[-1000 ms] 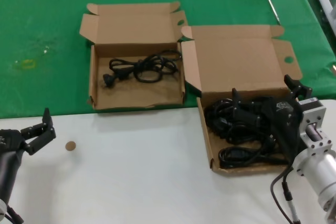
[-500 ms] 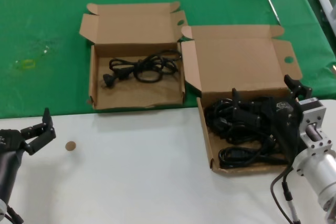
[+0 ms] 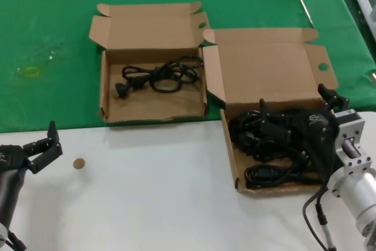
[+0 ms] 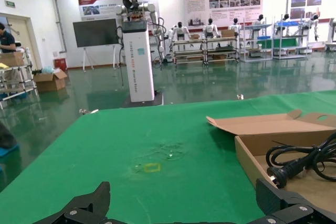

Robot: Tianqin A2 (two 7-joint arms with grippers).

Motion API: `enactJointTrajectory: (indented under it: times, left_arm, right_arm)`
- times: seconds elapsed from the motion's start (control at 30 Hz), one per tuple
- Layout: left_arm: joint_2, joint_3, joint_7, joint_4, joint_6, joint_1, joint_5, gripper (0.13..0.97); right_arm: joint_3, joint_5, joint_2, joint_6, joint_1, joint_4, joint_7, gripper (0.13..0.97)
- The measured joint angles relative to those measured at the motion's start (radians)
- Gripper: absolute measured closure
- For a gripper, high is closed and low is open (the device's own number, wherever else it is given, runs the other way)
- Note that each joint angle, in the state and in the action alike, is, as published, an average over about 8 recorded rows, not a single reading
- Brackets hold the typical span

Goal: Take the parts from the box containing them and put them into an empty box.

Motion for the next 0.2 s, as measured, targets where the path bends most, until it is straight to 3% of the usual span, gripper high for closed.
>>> enactJointTrajectory:
  times: [0.2]
  left_arm:
    - [0.000,0.000,0.000,0.000,0.000,0.000,0.000,0.132]
  right_arm:
    - [0.000,0.000,0.000,0.000,0.000,0.000,0.000,0.129]
